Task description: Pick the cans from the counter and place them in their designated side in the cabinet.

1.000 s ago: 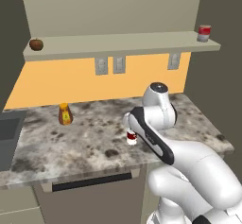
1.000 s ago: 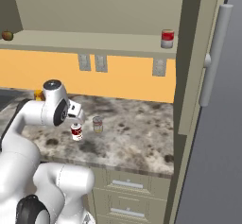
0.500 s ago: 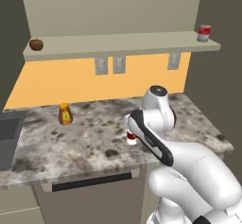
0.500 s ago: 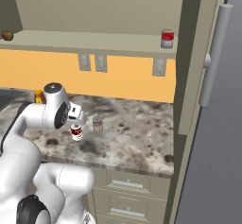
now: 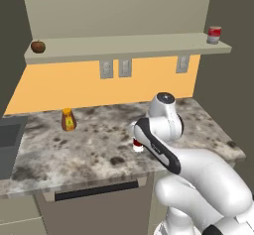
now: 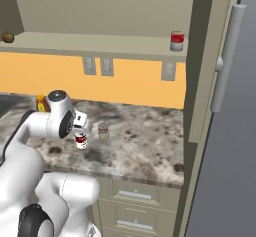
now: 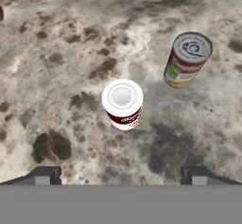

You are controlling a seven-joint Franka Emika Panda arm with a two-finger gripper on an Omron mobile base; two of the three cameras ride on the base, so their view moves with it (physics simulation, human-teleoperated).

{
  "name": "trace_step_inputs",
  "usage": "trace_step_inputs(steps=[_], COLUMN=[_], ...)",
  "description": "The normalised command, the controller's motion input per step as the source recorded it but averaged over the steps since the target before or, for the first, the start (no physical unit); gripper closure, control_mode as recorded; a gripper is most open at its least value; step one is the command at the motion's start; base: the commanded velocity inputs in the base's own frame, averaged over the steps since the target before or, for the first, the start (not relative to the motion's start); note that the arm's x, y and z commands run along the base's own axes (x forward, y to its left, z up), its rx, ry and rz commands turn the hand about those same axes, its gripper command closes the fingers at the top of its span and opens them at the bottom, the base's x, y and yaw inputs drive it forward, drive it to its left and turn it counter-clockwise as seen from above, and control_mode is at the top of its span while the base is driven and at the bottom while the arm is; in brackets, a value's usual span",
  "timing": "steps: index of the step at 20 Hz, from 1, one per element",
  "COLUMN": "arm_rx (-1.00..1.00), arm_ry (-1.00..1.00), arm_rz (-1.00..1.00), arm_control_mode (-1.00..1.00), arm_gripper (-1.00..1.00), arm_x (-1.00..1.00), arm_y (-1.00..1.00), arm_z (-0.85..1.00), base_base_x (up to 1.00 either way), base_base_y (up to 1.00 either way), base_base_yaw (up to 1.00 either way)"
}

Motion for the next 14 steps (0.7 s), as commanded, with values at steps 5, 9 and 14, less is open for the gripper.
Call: trace_step_inputs(steps=[5, 9, 14], arm_rx=[0.0, 0.0, 0.0], arm_ry=[0.0, 0.0, 0.0], arm_rz=[0.0, 0.0, 0.0], arm_control_mode=[-1.0, -1.0, -1.0], arm_gripper=[-1.0, -1.0, -1.0], arm_x=[0.12, 0.15, 0.13], arm_y=[0.0, 0.0, 0.03], arm_z=[-0.05, -0.04, -0.07], base_base_x=[0.0, 0.0, 0.0], base_base_y=[0.0, 0.0, 0.0], base_base_yaw=[0.0, 0.0, 0.0])
